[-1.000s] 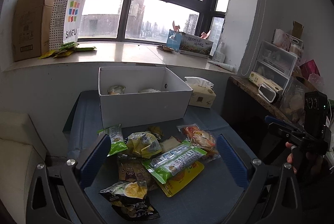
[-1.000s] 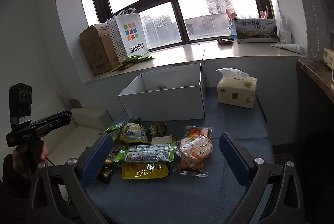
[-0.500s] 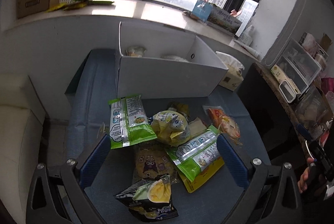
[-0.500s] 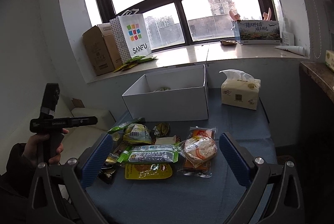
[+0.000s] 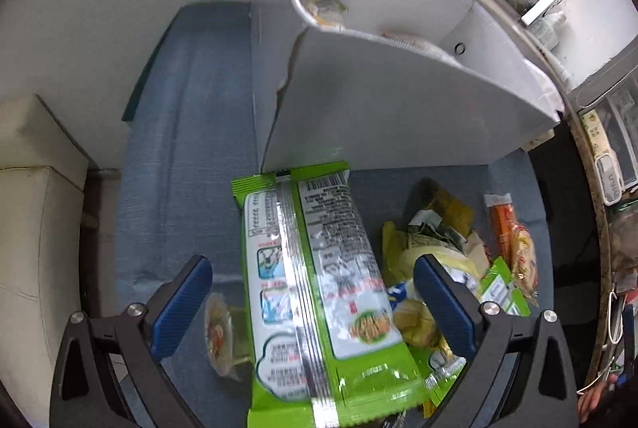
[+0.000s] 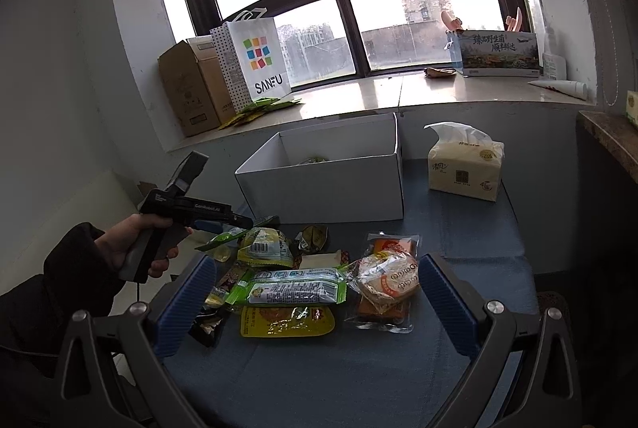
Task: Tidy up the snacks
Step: 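Grasp the green-and-white snack packet with the left tool, then grasp the yellow chip bag with the right tool and drop it into the box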
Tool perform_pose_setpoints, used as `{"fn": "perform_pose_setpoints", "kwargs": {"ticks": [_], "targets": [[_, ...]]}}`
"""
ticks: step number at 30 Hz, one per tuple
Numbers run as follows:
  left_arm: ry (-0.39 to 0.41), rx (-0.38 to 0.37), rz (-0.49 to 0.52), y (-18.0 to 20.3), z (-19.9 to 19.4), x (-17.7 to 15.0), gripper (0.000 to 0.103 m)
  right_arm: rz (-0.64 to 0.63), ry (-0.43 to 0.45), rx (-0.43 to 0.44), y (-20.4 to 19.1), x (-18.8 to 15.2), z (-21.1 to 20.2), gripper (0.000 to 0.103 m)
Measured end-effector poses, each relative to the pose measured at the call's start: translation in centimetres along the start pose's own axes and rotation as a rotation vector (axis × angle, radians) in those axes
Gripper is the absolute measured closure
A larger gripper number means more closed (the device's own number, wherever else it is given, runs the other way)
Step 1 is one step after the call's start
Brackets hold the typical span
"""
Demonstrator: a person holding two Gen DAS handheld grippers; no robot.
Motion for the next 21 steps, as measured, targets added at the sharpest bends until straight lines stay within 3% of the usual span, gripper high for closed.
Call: {"fn": "perform_pose_setpoints", "kwargs": {"ticks": [2, 3, 4, 9, 16, 21], "targets": [[-0.005, -0.016, -0.020, -0.2, 0.5, 0.4, 0.004, -0.008, -0.010, -0.006, -0.2, -0.1, 0.3, 0.000], [-0.005, -0.009, -0.028, -0.4, 0.6, 0.5, 0.012, -0.009, -0.014, -0.009, -0.3, -0.1, 0.4, 0.000], [-0.012, -0.006, -0.030, -0.4, 0.8, 0.6, 0.035, -0.011, -0.017, -0.010, -0.3, -0.2, 0.4, 0.000], [0.054, 0.012, 0.015, 0.1, -1.0, 0.0, 0.037, -0.012, -0.019, -0.011, -0.4, -0.2, 0.5, 0.000], [0.357, -0.081, 0.128, 2.7, -10.2, -5.0, 0.037, -0.041, -0.066, 0.001, -0.6, 0.0, 2.6, 0.000], [0.500, -0.133, 0.155, 3.2, -15.4, -9.9, 0.037, -0.144, -0.170, 0.054, -2.8, 0.5, 7.3, 0.000]]}}
Point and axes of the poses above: each gripper's, at about its wrist camera, not at the fingertips, and z roughly the way its jaws point, y to its right, x to its top, the point moved 2 cm from there along z, roughly the way its jaws point, and after that the axes turned 5 degrees about -y, right-handed, at the moved point
